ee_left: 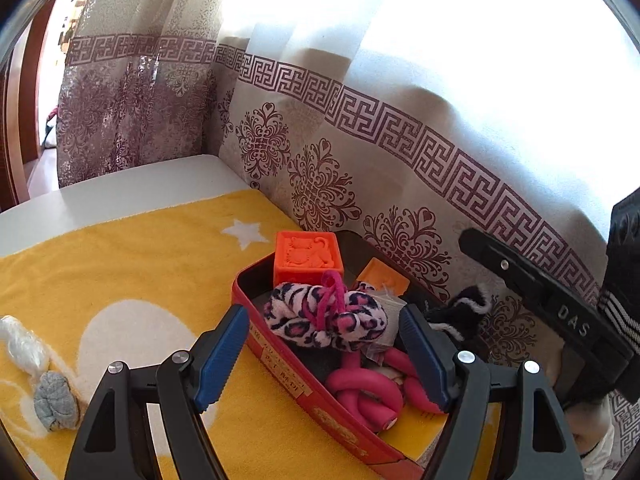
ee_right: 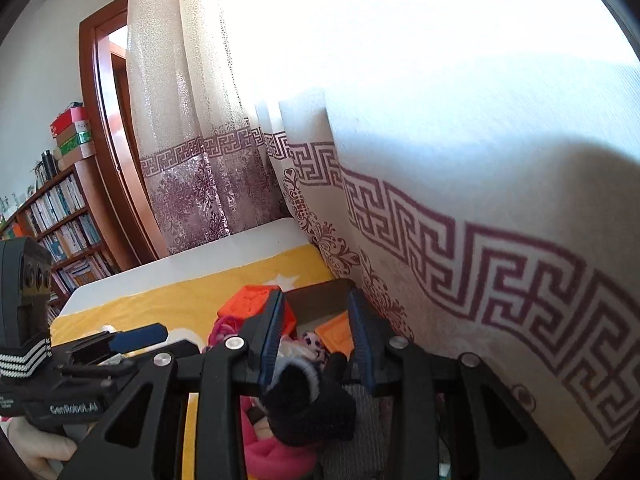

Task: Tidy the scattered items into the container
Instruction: 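Carry the black hat and leopard plush into the tin box and open both grippers, then withdraw both grippers from the tin box toward the grey sock ball and plastic bundle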

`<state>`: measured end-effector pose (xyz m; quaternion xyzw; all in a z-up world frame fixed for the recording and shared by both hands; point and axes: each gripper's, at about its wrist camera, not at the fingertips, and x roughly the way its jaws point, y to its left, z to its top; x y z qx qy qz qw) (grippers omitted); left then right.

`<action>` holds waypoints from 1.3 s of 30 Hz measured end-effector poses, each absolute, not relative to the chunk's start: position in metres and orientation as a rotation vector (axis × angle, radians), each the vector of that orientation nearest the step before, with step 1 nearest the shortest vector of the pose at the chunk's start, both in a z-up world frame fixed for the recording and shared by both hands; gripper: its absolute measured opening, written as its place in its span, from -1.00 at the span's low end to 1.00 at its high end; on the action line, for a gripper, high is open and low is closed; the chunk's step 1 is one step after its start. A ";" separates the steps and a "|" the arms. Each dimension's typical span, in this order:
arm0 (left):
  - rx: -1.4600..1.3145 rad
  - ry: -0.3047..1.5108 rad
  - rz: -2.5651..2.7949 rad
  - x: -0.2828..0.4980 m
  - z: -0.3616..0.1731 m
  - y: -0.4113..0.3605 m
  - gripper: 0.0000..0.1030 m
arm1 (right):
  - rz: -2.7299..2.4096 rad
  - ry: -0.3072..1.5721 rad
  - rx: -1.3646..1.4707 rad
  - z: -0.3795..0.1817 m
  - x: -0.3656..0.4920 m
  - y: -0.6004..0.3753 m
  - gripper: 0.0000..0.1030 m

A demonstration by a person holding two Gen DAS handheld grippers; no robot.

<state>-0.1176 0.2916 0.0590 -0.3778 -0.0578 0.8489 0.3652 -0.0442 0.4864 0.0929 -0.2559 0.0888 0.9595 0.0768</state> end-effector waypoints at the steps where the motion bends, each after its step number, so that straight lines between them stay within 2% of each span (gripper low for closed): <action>1: -0.974 -0.149 2.186 -0.118 0.059 0.289 0.53 | 2.875 0.244 -0.777 0.094 -0.052 0.485 -0.30; 7: -0.994 -0.189 2.200 -0.123 0.054 0.267 0.53 | 2.836 0.212 -0.885 0.082 -0.082 0.484 -0.30; 11: -1.028 -0.227 2.211 -0.130 0.047 0.254 0.53 | 2.847 0.336 -0.881 0.082 -0.065 0.490 -0.30; 16: -1.043 -0.249 2.219 -0.130 0.043 0.243 0.53 | 2.881 0.341 -0.882 0.089 -0.034 0.480 -0.29; 24: -1.039 -0.237 2.222 -0.119 0.047 0.232 0.53 | 2.877 0.213 -1.025 0.073 -0.013 0.454 -0.29; 29: -1.045 -0.246 2.233 -0.115 0.046 0.221 0.53 | 2.810 0.218 -1.127 0.049 -0.036 0.463 -0.29; 39: -1.064 -0.320 2.294 -0.120 0.040 0.179 0.53 | 2.729 0.147 -1.155 0.047 -0.077 0.469 -0.30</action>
